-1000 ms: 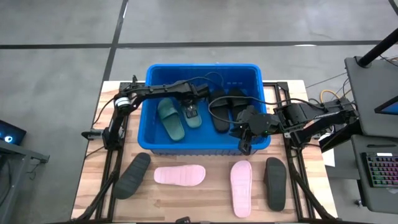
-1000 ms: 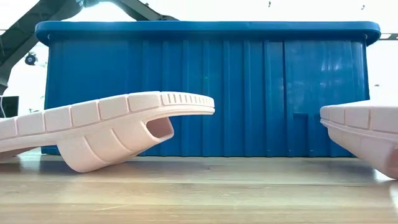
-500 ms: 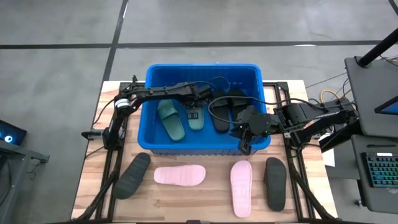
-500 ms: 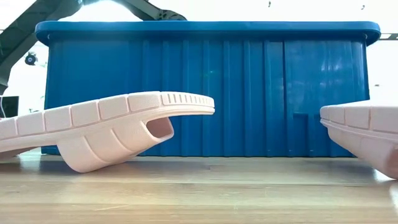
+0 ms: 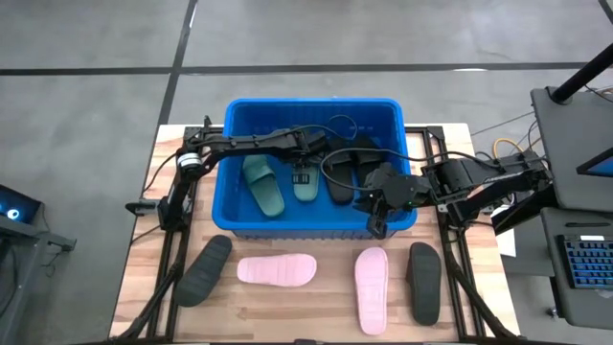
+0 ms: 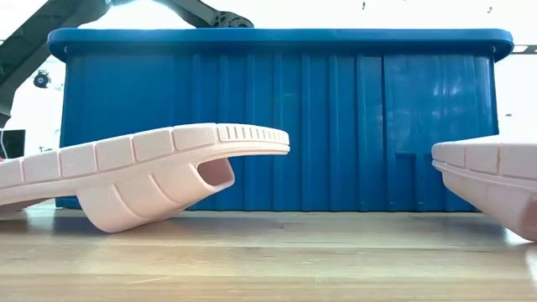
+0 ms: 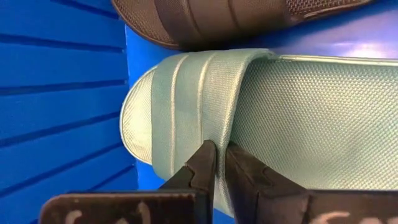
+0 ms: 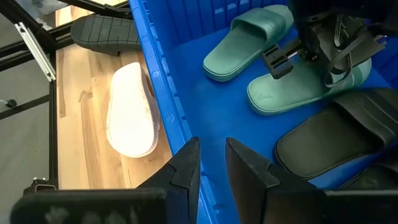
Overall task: Pick and place slides into bin
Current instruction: Adjust the green slide in the bin
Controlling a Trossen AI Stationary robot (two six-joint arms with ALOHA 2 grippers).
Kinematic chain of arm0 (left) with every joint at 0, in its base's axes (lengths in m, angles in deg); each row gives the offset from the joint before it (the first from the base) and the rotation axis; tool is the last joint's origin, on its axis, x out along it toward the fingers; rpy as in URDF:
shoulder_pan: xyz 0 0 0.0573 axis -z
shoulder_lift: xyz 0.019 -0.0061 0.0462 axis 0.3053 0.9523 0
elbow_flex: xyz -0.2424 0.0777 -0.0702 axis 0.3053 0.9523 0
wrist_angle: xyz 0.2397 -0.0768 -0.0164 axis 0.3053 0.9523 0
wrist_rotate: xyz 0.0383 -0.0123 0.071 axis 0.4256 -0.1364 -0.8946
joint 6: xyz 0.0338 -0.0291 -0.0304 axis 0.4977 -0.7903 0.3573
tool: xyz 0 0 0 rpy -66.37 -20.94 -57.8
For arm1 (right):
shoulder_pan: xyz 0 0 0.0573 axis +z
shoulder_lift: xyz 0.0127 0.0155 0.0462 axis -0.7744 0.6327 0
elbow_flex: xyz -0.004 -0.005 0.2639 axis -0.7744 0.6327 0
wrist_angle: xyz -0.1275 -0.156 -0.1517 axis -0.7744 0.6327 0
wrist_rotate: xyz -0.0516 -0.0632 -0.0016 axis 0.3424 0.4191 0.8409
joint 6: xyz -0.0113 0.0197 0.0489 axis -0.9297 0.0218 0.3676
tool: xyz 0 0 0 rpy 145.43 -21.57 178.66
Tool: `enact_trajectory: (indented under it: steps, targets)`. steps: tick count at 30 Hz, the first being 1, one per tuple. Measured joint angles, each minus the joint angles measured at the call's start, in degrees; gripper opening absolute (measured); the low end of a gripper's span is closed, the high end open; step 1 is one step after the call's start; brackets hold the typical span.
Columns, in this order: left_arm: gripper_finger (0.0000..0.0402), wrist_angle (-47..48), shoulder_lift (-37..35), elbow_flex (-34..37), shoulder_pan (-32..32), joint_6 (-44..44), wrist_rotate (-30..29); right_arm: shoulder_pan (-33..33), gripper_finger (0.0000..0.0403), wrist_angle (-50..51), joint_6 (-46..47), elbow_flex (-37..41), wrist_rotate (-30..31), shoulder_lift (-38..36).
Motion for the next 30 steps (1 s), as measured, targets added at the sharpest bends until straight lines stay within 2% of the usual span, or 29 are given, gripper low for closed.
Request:
enact_trajectory:
  steps: [22, 26, 30]
  targets:
    - [0.0014, 0.95, 0.0, -0.66, 0.26, -3.95, 0.49, 0.0, 0.0068, 0.0, -0.07, -0.02, -2.13, 0.0]
    - [0.0038, 1.08, -0.04, -0.66, 0.24, -5.08, 1.98, 0.02, 0.0068, 0.0, -0.09, -0.02, -2.45, 0.0]
    - [0.0088, 0.92, -0.04, -0.66, 0.26, -6.36, 1.21, 0.02, 0.0068, 0.0, -0.22, 0.0, -2.6, 0.0]
